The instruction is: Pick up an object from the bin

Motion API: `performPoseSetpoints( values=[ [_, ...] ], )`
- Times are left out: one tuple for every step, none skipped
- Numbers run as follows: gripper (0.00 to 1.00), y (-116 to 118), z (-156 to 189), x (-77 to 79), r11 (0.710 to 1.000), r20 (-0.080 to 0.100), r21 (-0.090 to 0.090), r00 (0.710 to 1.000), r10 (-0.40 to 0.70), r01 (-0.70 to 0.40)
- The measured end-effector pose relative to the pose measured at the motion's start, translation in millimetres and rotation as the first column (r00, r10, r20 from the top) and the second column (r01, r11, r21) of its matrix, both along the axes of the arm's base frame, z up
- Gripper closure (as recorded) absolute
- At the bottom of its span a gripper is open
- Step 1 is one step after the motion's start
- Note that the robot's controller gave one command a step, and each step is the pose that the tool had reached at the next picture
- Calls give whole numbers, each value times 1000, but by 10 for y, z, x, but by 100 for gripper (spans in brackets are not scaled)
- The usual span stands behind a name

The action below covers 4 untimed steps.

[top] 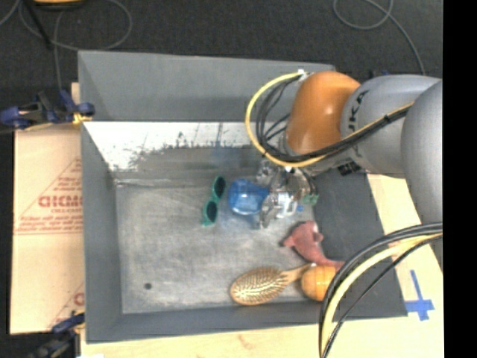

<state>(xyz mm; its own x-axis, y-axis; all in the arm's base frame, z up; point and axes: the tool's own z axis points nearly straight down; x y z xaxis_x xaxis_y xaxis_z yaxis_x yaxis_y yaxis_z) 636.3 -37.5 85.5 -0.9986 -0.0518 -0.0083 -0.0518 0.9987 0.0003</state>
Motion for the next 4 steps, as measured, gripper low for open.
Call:
performPoseSetpoints(
  values=[
    [100, 0, 39, -13, 1000, -5, 0, 1000, 0, 0],
    [100, 0, 233, -29, 1000, -13, 0, 1000, 0, 0],
    [100, -2, 414, -2, 1000, -4, 0, 1000, 1, -1],
    [100, -2, 545, 1, 1000, -4, -1, 1000, 1, -1]
  ],
)
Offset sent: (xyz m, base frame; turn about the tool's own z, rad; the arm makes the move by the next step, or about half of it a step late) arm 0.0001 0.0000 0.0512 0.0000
